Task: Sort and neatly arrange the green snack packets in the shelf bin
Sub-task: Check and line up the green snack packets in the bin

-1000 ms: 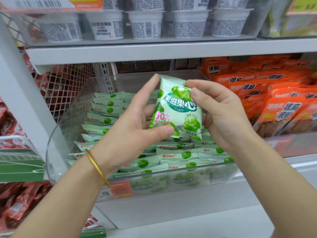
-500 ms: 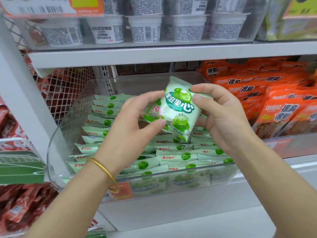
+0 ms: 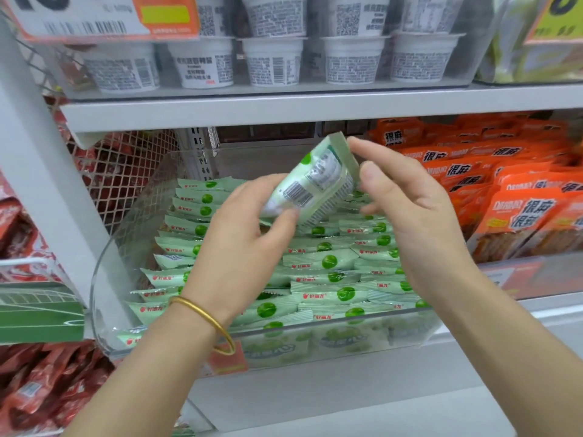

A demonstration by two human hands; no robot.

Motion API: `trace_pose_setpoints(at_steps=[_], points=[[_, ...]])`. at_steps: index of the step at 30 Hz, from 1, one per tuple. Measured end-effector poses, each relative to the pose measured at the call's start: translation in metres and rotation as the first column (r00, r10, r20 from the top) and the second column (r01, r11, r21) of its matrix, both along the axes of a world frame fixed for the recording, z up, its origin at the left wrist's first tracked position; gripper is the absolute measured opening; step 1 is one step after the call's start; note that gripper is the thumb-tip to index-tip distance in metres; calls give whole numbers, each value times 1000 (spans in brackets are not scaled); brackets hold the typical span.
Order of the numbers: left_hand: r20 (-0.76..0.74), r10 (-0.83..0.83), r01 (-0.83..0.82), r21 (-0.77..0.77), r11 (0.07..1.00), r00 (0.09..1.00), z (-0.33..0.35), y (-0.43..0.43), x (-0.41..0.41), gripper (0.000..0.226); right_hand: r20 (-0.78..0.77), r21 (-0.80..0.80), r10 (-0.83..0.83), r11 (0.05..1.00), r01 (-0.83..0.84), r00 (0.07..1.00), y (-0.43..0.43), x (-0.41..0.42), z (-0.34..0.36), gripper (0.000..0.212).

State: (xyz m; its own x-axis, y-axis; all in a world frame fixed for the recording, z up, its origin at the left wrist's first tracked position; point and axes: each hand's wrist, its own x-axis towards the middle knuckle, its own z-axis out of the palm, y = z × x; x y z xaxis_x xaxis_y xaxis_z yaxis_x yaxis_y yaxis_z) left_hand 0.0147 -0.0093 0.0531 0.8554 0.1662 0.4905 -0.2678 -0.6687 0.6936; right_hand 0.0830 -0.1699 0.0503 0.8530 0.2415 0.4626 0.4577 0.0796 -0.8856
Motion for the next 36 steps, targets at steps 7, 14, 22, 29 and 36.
trace_pose_setpoints(at_steps=[7,14,22,29,36], points=[[-54,-299,248,-429,869,953,-3,2,-1,52,-46,79,165,984,-162,985,0,4,-2,32],[-35,-389,359,-318,877,920,-5,2,0,75,-114,125,202,974,-188,973,-1,7,-6,29],[-39,-362,328,-345,880,931,-5,0,1,69,-177,122,172,981,-152,969,1,5,-5,33],[-106,-124,21,-672,740,987,-6,-2,8,37,-251,134,179,980,-149,951,1,2,-4,21],[-227,-96,-144,-835,531,969,-5,10,23,23,-22,-173,76,982,-79,997,-3,8,-8,58]])
